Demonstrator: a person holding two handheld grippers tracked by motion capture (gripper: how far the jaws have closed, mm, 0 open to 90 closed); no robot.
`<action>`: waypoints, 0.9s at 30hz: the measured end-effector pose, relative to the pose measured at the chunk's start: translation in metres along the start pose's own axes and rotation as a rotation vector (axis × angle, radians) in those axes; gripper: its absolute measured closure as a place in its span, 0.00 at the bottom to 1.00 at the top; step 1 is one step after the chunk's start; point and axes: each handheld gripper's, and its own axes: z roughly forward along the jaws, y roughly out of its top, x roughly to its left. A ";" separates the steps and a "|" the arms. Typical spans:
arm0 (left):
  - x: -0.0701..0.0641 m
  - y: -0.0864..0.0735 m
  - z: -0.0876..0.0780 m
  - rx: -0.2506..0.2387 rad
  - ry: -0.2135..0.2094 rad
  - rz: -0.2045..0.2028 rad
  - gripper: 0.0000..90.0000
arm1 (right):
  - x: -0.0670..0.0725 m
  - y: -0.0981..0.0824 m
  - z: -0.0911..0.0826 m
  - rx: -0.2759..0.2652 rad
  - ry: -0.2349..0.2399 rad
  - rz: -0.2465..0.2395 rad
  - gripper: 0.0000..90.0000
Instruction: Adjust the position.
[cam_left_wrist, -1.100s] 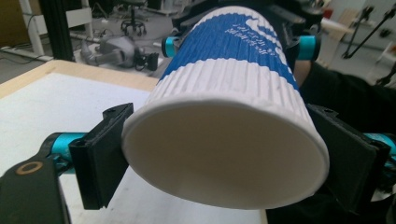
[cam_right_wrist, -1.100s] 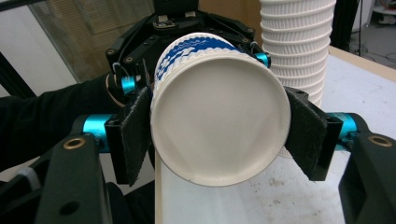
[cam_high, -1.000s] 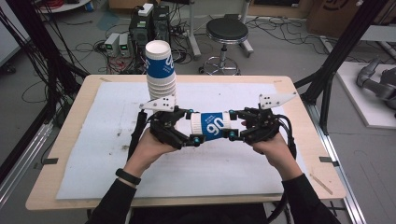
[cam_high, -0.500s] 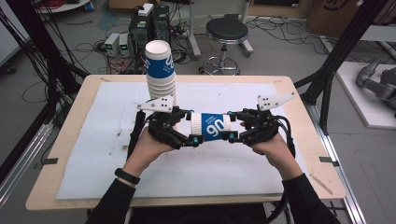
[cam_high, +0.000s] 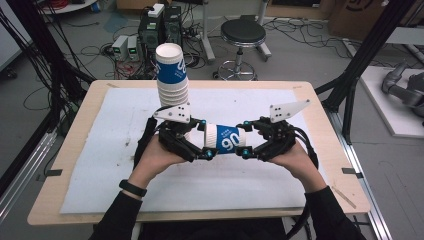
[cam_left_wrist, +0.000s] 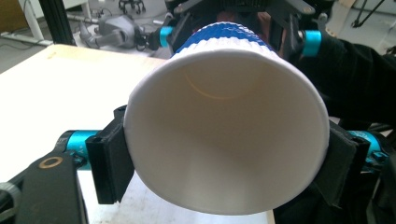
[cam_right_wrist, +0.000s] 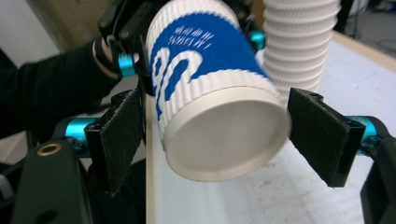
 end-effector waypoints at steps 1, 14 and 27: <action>0.000 0.000 0.000 0.004 -0.003 0.004 0.22 | 0.000 0.000 0.003 0.009 -0.003 -0.004 0.25; 0.001 -0.001 0.001 -0.086 -0.014 -0.044 0.16 | -0.004 -0.003 0.001 -0.048 0.044 0.006 0.33; 0.009 -0.009 0.002 -0.168 -0.097 -0.124 0.16 | -0.006 -0.005 -0.008 -0.150 0.050 0.030 0.34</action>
